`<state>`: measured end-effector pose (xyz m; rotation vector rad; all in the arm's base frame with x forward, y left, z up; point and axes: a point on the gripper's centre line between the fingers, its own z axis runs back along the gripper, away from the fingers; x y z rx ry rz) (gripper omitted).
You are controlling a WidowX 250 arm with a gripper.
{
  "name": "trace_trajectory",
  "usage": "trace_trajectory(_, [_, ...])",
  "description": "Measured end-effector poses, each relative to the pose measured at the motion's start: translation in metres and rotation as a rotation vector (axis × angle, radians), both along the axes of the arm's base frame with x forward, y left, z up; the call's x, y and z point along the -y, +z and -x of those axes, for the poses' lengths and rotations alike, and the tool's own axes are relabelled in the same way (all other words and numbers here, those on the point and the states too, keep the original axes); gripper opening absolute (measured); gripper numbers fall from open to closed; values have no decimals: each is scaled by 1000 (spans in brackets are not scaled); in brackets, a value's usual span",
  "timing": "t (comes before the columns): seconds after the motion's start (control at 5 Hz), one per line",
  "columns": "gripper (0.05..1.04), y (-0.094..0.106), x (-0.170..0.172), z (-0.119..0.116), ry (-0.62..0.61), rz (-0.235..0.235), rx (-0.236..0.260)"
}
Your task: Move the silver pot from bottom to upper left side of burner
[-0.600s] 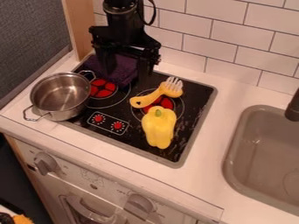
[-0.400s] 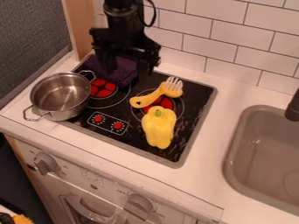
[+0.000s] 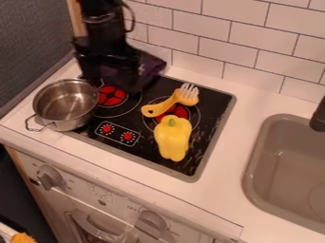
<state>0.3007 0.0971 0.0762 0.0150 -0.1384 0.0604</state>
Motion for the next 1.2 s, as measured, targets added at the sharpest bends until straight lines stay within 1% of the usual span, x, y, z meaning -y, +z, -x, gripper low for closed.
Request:
trace_trajectory(0.2, [999,-12,-29,7,6,-9,-30])
trace_trajectory(0.4, [999,-32,-33,11,8,-13,-77])
trace_trajectory(0.6, [998,-67,-28,30,-4,-23,-178])
trace_trajectory(0.8, [964,-70,-24,30,-19,-48,-176])
trace_trajectory(1.2, [386,-68,-24,25,-7,-61,-169])
